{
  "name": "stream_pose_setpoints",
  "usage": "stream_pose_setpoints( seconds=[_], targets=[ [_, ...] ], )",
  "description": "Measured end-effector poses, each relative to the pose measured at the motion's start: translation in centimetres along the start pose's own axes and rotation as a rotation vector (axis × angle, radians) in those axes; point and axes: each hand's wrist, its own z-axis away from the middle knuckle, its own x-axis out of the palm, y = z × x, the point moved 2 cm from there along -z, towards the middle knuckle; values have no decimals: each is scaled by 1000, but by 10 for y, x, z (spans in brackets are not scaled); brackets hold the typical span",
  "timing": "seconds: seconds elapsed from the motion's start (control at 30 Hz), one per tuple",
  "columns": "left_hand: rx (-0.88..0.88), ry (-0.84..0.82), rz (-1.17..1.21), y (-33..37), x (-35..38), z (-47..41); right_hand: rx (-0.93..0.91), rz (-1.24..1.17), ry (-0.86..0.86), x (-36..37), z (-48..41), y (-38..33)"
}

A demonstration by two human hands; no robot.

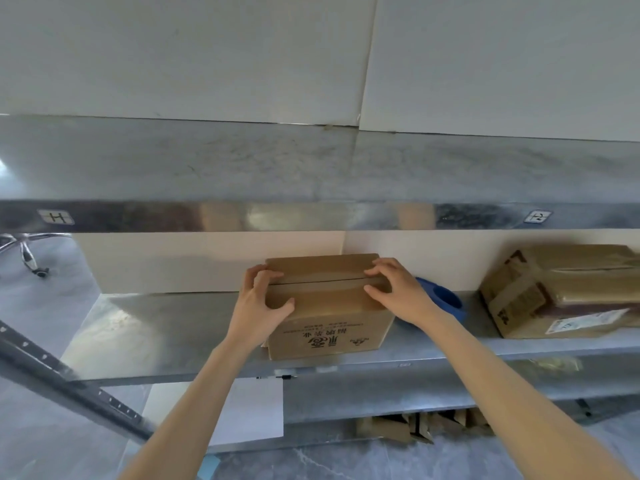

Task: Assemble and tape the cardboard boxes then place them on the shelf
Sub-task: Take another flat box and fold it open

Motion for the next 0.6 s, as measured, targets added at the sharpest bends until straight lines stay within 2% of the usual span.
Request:
stream_pose_setpoints(
  seconds=[0.17,0.47,0.53,0.6],
  targets=[
    [74,40,-126,12,13,2,-27,13,79,10,-1,-5],
    [9,59,-95,16,21,6,-126,150,121,26,6,0],
    [-19,73,-64,18,24,6,-139,103,113,27,5,3],
    [-32,80,-44,18,26,7,-141,-63,113,25,5,7]
  ],
)
